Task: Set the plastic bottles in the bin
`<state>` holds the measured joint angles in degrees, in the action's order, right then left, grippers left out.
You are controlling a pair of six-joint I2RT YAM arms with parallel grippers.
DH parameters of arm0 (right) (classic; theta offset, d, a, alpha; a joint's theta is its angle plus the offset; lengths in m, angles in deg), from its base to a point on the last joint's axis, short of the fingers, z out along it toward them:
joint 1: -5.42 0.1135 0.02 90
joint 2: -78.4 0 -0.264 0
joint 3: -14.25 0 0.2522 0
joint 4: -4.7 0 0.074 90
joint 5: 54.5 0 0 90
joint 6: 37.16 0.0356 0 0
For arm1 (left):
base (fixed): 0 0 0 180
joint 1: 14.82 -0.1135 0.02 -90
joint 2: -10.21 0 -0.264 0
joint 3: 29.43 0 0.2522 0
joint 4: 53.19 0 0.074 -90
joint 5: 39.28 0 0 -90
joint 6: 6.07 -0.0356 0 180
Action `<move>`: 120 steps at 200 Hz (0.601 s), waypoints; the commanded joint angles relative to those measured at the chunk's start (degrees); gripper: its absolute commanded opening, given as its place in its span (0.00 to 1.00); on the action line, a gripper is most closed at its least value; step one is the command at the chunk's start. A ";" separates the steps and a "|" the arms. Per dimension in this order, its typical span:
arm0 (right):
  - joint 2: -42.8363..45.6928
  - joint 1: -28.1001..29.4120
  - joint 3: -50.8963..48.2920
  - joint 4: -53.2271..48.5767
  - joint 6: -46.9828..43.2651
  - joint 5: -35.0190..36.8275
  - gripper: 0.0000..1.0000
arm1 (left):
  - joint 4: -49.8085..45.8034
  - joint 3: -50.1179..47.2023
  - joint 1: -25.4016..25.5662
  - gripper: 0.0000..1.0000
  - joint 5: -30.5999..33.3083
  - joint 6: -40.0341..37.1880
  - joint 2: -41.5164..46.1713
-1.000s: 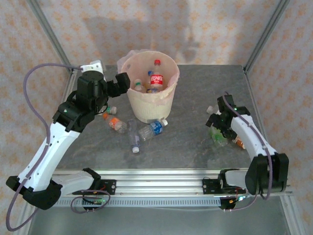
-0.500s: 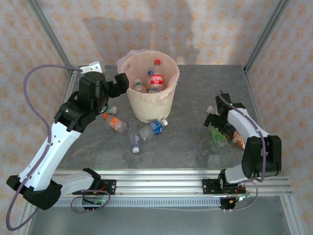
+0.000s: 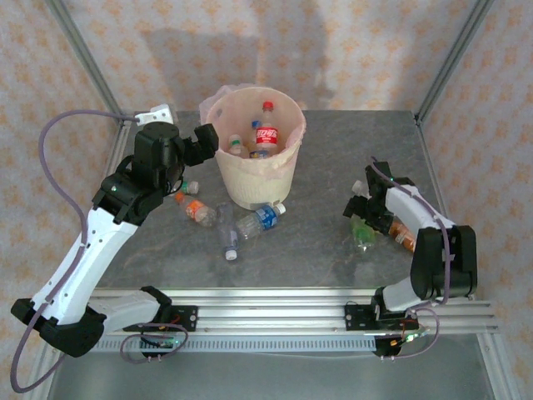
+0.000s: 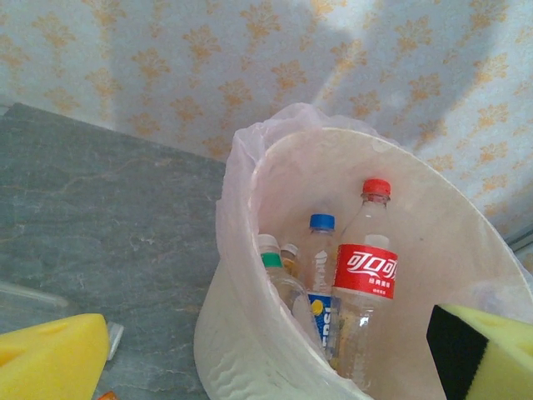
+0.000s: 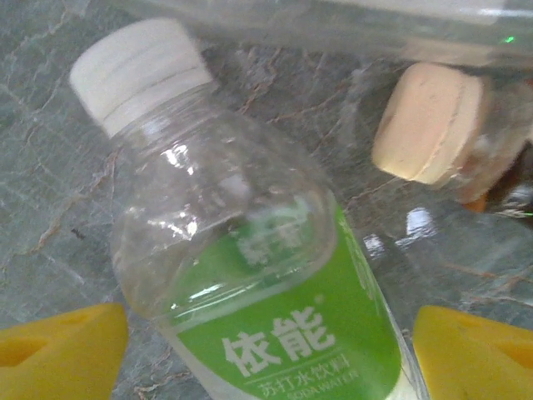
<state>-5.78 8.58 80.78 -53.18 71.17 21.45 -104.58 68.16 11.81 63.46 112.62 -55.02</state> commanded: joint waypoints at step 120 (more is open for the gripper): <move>-8.35 5.20 -1.18 3.64 4.35 0.86 0.75 | -0.42 -0.24 0.17 1.00 3.86 0.42 -0.16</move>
<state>-12.23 12.14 79.84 -49.68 73.84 19.27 -104.60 68.16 11.81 64.59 112.62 -55.20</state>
